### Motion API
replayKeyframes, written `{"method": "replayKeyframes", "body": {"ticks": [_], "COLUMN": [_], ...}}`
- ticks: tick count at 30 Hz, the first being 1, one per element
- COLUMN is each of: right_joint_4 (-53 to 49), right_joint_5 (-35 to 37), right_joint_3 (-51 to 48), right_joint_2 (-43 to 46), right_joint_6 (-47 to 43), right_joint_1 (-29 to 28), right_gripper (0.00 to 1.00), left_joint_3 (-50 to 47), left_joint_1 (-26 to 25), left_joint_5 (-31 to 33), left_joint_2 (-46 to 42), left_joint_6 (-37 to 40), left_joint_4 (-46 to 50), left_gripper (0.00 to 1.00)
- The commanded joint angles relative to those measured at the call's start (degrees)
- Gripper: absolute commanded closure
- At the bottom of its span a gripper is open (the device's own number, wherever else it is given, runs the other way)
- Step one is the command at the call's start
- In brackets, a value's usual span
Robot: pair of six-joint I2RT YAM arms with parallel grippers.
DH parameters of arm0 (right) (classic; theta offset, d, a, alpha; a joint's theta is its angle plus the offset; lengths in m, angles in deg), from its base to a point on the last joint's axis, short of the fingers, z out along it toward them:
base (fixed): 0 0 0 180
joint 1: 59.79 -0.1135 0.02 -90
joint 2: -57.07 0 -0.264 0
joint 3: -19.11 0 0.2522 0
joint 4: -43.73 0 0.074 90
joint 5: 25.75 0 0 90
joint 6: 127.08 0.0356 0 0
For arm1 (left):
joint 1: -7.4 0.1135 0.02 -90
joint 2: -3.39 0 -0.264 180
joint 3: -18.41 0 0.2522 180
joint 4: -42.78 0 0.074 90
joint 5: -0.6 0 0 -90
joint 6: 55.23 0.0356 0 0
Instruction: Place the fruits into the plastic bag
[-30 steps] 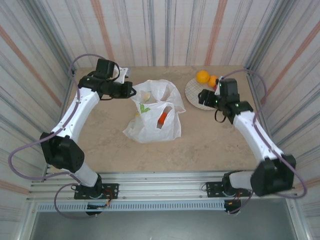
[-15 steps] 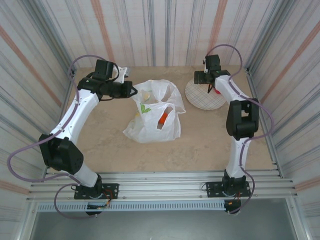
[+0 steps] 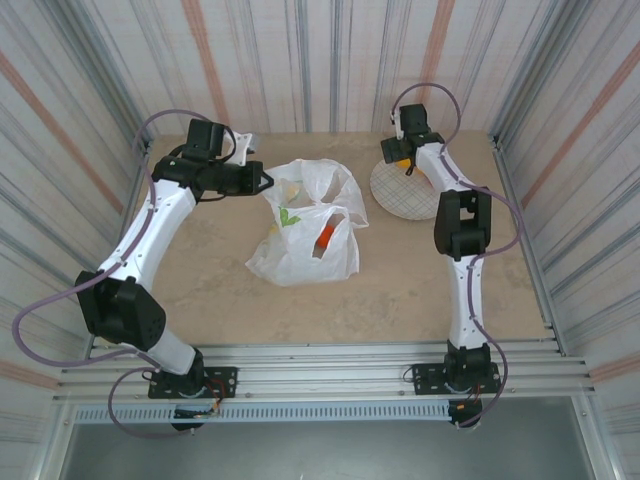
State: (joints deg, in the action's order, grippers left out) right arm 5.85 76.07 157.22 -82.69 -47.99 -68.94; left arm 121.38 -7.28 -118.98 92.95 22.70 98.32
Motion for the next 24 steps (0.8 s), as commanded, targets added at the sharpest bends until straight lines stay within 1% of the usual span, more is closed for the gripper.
{"method": "replayKeyframes", "body": {"ticks": [1, 7, 11, 18, 22, 24], "right_joint_4": [-2.31, -5.82, -7.03, -7.61, -7.86, -8.03], "right_joint_5": [-0.3, -0.21, 0.35, 0.52, 0.36, -0.02], "right_joint_3": [3.41, 9.31, 11.44, 12.41, 12.67, 12.73], "right_joint_2": [-2.39, -6.77, -8.4, -9.03, -9.21, -9.1], "right_joint_6": [-3.37, -5.55, -6.95, -8.46, -8.81, -8.86], "right_joint_1": [-0.47, -0.35, -0.35, -0.17, -0.09, -0.17], "right_gripper": [0.0, 0.01, 0.03, 0.06, 0.1, 0.14], "left_joint_3": [-0.88, -1.06, -1.11, -1.24, -1.32, -1.31], "left_joint_1": [0.38, 0.38, 0.36, 0.42, 0.42, 0.37], "left_joint_5": [-1.19, -1.13, -1.39, -1.55, -1.49, -1.44], "left_joint_2": [-2.19, -2.18, -2.09, -2.11, -2.2, -2.15], "left_joint_6": [-0.4, -0.56, -0.65, -0.72, -0.49, -0.49], "left_joint_4": [-0.21, -0.29, -0.3, -0.35, -0.38, -0.45], "left_gripper": [1.0, 1.0, 1.0, 1.0, 1.0, 1.0]}}
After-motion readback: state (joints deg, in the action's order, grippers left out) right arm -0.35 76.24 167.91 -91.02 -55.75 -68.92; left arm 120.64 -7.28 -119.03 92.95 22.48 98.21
